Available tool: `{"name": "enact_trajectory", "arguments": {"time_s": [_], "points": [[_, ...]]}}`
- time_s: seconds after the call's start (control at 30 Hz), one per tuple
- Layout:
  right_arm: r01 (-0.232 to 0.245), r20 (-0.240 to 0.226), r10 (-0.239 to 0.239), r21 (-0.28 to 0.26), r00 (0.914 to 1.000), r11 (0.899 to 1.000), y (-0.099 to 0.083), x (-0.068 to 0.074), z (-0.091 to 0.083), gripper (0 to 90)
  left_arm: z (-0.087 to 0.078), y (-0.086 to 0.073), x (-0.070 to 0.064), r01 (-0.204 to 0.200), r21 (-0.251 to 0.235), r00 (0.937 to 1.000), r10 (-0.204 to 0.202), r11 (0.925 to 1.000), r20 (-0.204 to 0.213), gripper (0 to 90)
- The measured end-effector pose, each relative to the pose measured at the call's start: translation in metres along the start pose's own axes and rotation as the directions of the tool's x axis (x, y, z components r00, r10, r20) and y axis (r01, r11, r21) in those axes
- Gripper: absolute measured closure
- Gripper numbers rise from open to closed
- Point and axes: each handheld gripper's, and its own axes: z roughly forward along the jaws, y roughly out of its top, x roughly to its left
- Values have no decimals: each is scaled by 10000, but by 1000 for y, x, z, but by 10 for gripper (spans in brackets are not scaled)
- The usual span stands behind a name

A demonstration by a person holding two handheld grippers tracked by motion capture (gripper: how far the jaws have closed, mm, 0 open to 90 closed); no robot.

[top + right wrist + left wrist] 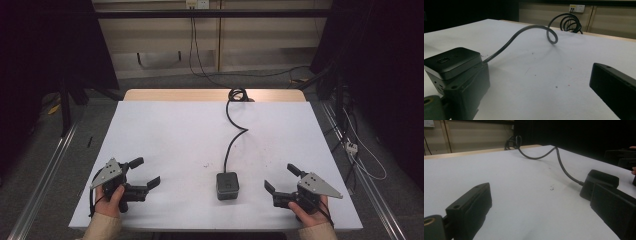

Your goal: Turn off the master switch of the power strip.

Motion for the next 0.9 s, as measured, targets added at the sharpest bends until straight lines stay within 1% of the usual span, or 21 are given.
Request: {"name": "enact_trajectory", "arguments": {"time_s": [0.3, 0.4, 0.53, 0.6, 0.83, 0.9], "points": [[2, 15, -2, 24, 10000, 10000, 1, 0, 1, 31, 1, 0, 0, -44, 1, 10000, 44, 10000, 31, 36], [-28, 125, 28, 37, 9999, 10000, 2, 0, 2, 31, 1, 0, -1, -17, -5, 10000, 17, 10000, 13, 36], [-122, 202, 122, -9, 9997, 9999, 3, 0, 2, 31, 2, 1, 0, -79, -7, 10000, 79, 10000, 53, 36], [-196, 204, 196, 0, 9996, 9998, 4, 0, 2, 32, 2, 1, -1, -64, -20, 10000, 65, 10000, 71, 36], [-182, 193, 179, 127, 9997, 9998, 6, 2, 5, 37, 2, 1, 0, -120, -18, 9999, 121, 9999, 83, 36], [-180, 113, 179, 147, 9998, 9997, 8, 4, 6, 39, 2, 1, 0, -120, -19, 9999, 120, 9999, 84, 36]]}}
